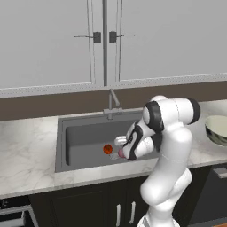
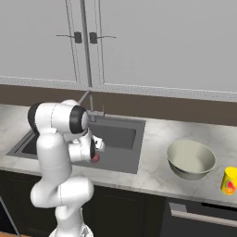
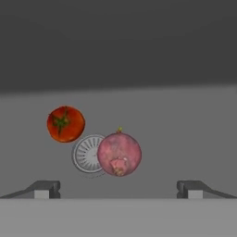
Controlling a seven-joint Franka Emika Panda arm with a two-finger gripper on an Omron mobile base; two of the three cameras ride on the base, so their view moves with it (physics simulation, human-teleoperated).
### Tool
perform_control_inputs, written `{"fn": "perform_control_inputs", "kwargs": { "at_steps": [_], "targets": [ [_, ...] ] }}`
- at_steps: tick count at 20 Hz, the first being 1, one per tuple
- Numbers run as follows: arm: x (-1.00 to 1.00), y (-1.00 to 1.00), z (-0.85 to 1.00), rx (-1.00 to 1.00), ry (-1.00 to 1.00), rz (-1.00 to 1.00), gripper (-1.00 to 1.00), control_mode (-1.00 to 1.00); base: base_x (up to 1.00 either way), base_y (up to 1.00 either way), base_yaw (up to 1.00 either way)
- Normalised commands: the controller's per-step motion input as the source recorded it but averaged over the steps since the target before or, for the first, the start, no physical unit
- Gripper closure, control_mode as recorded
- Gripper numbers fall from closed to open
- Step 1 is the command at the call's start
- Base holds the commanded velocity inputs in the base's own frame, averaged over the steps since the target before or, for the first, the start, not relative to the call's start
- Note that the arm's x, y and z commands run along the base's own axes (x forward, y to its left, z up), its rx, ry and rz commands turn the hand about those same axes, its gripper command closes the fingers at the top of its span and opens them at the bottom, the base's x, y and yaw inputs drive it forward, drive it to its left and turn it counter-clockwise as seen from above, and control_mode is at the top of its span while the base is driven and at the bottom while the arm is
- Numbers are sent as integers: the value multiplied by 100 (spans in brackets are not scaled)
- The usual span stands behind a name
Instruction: Remove the tomato and onion from the sink. Then move the bowl and cup from the counter to the sink for washing.
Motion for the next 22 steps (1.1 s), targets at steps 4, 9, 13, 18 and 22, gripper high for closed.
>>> {"fn": "perform_control_inputs", "kwargs": {
  "at_steps": [4,9,13,18,22],
  "targets": [
    [5,0,-18,0,0,0,-100,-100,0,0,0],
    [7,0,-17,0,0,0,-100,-100,0,0,0],
    [8,0,-14,0,0,0,-100,-100,0,0,0],
    [8,0,-15,0,2,0,-100,-100,0,0,0],
    [8,0,-15,0,4,0,-100,-100,0,0,0]
  ]
}}
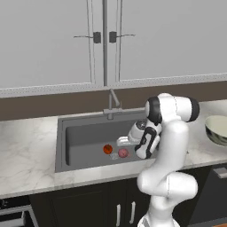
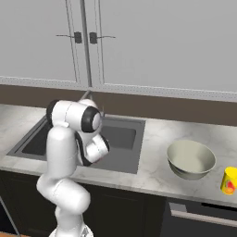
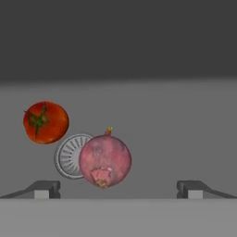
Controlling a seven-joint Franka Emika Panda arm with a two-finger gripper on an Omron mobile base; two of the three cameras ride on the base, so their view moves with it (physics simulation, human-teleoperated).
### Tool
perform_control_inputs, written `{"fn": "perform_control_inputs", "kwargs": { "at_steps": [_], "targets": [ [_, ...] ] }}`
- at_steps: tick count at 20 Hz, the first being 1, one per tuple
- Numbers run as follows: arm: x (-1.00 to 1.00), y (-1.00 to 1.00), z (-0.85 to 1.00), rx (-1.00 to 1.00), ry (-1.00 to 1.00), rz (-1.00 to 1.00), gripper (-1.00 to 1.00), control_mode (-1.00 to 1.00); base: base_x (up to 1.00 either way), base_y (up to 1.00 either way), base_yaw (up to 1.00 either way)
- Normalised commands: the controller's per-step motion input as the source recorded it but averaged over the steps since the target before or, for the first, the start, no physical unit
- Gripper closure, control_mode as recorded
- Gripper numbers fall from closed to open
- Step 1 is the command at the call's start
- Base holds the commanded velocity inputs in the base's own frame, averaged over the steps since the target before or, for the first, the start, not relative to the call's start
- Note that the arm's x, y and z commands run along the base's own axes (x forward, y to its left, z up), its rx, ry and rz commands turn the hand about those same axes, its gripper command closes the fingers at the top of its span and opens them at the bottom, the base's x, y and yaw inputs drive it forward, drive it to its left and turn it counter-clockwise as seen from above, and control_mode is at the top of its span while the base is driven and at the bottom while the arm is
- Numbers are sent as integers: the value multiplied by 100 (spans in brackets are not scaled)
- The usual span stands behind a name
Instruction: Remove the tomato and onion from the sink. Then move the bowl and cup from the counter to the sink for washing.
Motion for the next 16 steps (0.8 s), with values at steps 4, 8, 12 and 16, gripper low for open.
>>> {"fn": "perform_control_inputs", "kwargs": {
  "at_steps": [4,8,12,16],
  "targets": [
    [6,0,-14,0,4,0,-100,-100,0,0,0],
    [7,0,-11,0,0,0,-100,-100,0,0,0],
    [8,1,-3,0,0,0,-100,-100,0,0,0],
    [7,5,0,0,0,0,-100,-100,0,0,0]
  ]
}}
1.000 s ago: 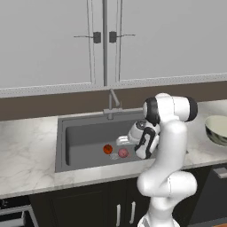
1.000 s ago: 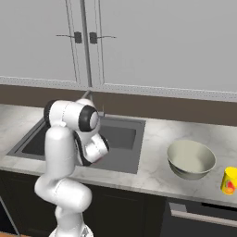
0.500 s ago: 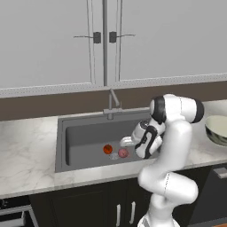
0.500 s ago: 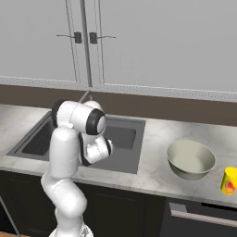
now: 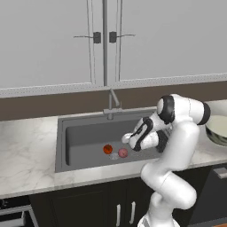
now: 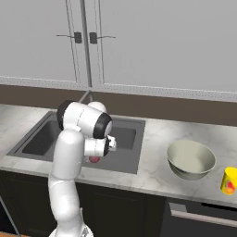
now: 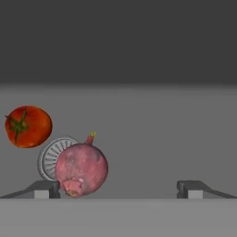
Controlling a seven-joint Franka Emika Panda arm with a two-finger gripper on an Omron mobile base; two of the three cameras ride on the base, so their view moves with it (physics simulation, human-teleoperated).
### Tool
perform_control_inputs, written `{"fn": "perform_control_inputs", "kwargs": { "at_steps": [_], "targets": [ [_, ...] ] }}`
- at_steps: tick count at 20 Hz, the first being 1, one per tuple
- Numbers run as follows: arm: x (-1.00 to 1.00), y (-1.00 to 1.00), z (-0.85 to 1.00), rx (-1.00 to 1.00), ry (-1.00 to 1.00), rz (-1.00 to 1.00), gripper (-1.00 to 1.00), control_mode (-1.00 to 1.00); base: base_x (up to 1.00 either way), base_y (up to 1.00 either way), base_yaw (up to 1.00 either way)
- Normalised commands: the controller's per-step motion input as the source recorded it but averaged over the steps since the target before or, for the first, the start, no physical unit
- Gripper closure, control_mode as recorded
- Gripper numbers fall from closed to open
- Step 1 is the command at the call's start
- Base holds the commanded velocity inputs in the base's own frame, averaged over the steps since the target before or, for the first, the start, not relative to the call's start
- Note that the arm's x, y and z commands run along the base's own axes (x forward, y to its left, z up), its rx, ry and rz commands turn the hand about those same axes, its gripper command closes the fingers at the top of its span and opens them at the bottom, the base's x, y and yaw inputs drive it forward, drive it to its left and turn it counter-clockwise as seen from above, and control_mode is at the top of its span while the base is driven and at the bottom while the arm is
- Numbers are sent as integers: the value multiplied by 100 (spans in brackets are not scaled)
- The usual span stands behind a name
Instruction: Remove the tomato and onion from the sink. Then move the bowl and cup from the counter to the sink for washing.
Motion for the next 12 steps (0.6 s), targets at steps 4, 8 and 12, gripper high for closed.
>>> {"fn": "perform_control_inputs", "kwargs": {
  "at_steps": [4,8,12],
  "targets": [
    [6,5,0,0,3,0,-100,-100,0,0,0],
    [4,4,-1,0,7,0,-100,-100,0,0,0],
    [2,9,-6,0,12,0,-100,-100,0,0,0]
  ]
}}
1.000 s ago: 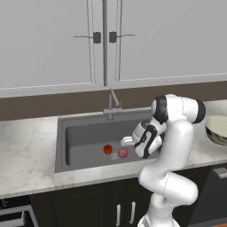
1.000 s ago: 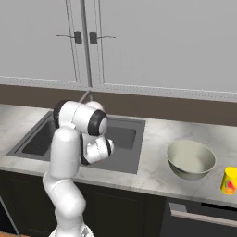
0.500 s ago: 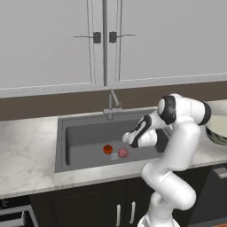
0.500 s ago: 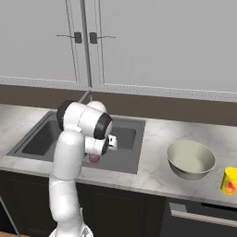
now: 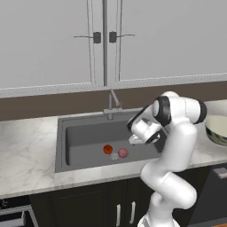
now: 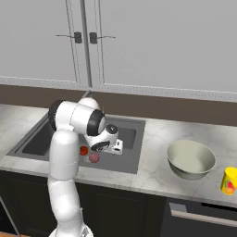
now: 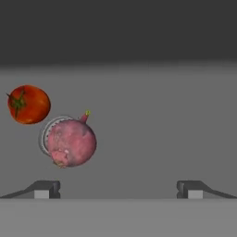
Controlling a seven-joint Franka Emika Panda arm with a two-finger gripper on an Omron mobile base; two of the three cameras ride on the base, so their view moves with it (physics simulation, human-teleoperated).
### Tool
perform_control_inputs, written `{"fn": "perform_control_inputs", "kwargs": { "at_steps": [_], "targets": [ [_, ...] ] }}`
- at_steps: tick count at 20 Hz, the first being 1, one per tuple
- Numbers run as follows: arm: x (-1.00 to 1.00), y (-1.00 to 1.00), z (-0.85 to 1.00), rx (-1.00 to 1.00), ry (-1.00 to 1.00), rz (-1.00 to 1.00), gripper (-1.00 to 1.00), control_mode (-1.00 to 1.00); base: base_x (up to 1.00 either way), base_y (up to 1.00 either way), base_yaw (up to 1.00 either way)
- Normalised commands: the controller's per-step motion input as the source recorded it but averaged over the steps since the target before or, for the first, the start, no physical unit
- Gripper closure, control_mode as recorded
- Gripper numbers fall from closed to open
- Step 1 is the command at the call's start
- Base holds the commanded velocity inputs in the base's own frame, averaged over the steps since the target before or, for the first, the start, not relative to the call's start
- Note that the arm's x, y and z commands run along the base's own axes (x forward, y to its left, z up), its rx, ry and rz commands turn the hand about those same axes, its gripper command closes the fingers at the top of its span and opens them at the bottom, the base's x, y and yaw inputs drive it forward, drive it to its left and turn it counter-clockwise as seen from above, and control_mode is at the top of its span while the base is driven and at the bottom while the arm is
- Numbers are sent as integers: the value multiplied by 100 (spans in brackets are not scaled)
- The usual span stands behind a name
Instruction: Remove the tomato and onion from the sink. Then move the bowl and cup from the counter to the sink for washing.
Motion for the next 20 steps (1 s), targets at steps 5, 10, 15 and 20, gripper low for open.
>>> {"fn": "perform_control_inputs", "kwargs": {
  "at_steps": [5,10,15,20],
  "targets": [
    [3,18,-6,0,10,0,-100,-100,0,0,0],
    [10,22,1,0,11,0,-100,-100,0,0,0],
    [13,14,11,1,10,0,-100,-100,0,0,0],
    [14,10,17,4,9,0,-100,-100,0,0,0]
  ]
}}
